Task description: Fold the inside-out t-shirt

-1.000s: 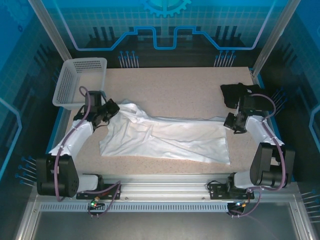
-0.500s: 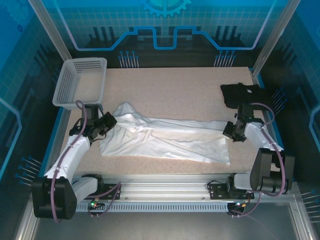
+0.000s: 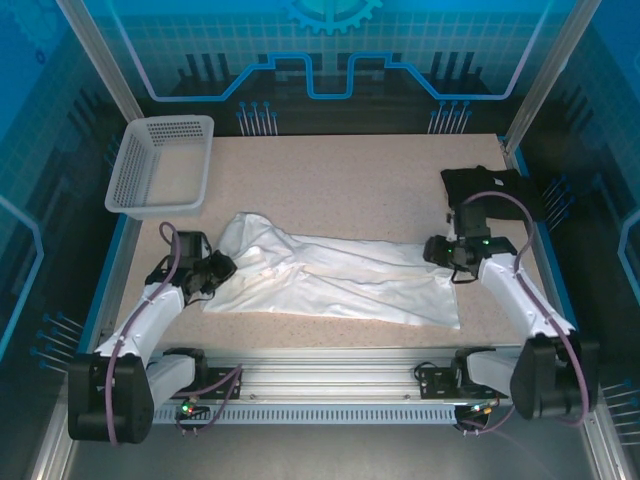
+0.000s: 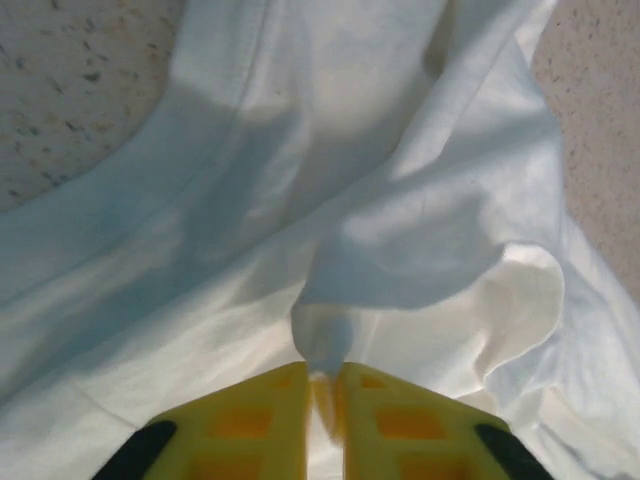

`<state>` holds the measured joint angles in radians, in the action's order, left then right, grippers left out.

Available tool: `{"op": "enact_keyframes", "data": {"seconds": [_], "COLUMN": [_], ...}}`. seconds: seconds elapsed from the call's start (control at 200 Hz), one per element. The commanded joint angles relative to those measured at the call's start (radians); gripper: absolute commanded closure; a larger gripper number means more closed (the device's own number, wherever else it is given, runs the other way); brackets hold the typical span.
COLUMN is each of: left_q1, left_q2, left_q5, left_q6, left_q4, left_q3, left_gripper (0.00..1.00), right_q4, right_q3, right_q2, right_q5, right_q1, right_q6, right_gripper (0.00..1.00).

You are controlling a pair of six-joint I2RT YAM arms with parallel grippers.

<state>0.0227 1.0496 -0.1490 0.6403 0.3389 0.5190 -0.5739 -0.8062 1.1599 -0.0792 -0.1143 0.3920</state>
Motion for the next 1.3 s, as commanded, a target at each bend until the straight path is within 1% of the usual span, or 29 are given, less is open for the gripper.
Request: {"op": "enact_keyframes", "data": {"seconds": [0.0, 0.035, 0.1, 0.15, 0.165, 0.195, 0.24, 0.35, 0.39, 0.505, 0.56, 0.665, 0.79, 0.845, 0.905, 1.01, 1.07, 1.205, 1.295], "left_q1": [0.008, 0.003, -0.019, -0.033, -0.035, -0.035, -0.035, -0.036, -0.035, -0.035, -0.035, -0.035, -0.033, -0.033, -0.033, -0.033, -0.033, -0.033, -0.033], "left_q2": [-0.060, -0.077, -0.095, -0.085, -0.076, -0.059, -0.012, 0.140, 0.201, 0.343, 0.397, 0.473, 0.501, 0.510, 0.522, 0.553, 0.571, 0.621, 0.666], "left_q5": [0.075, 0.078, 0.089, 0.093, 0.094, 0.091, 0.086, 0.066, 0.058, 0.022, 0.014, 0.017, 0.029, 0.027, 0.023, 0.015, 0.004, -0.022, -0.037], "left_q6": [-0.008, -0.005, -0.014, -0.028, -0.032, -0.035, -0.050, -0.081, -0.082, -0.079, -0.075, -0.076, -0.077, -0.077, -0.079, -0.086, -0.092, -0.101, -0.107], "left_q4": [-0.004, -0.014, -0.041, -0.067, -0.069, -0.083, -0.105, -0.177, -0.195, -0.234, -0.246, -0.239, -0.237, -0.238, -0.233, -0.220, -0.221, -0.217, -0.211], "left_q3": [-0.021, -0.024, -0.020, -0.009, -0.003, 0.011, 0.035, 0.113, 0.145, 0.236, 0.272, 0.326, 0.353, 0.361, 0.372, 0.388, 0.399, 0.439, 0.475], "left_gripper": [0.67, 0.62, 0.57, 0.53, 0.52, 0.51, 0.50, 0.49, 0.49, 0.48, 0.48, 0.47, 0.47, 0.47, 0.47, 0.46, 0.46, 0.47, 0.49], "right_q4": [0.053, 0.082, 0.167, 0.252, 0.269, 0.319, 0.359, 0.408, 0.413, 0.404, 0.380, 0.351, 0.316, 0.302, 0.288, 0.290, 0.295, 0.293, 0.301], "right_q3": [-0.027, -0.025, -0.019, -0.022, -0.025, -0.042, -0.067, -0.227, -0.292, -0.438, -0.508, -0.600, -0.659, -0.677, -0.693, -0.689, -0.680, -0.661, -0.645], "right_q2": [-0.033, -0.027, 0.004, 0.057, 0.071, 0.119, 0.184, 0.390, 0.474, 0.648, 0.722, 0.822, 0.902, 0.927, 0.945, 0.936, 0.923, 0.895, 0.879], "right_q5": [-0.058, -0.041, 0.012, 0.046, 0.050, 0.056, 0.049, 0.007, -0.004, -0.038, -0.072, -0.092, -0.124, -0.138, -0.145, -0.148, -0.159, -0.167, -0.163], "right_q1": [-0.132, -0.183, -0.283, -0.386, -0.402, -0.473, -0.548, -0.713, -0.755, -0.835, -0.860, -0.877, -0.877, -0.878, -0.878, -0.878, -0.878, -0.878, -0.877], "right_q6": [-0.050, -0.056, -0.055, -0.047, -0.047, -0.044, -0.045, -0.075, -0.083, -0.105, -0.108, -0.111, -0.113, -0.119, -0.124, -0.125, -0.126, -0.128, -0.127], "right_gripper": [0.48, 0.48, 0.48, 0.48, 0.48, 0.48, 0.47, 0.45, 0.43, 0.41, 0.40, 0.40, 0.41, 0.43, 0.48, 0.68, 0.75, 0.82, 0.89]}}
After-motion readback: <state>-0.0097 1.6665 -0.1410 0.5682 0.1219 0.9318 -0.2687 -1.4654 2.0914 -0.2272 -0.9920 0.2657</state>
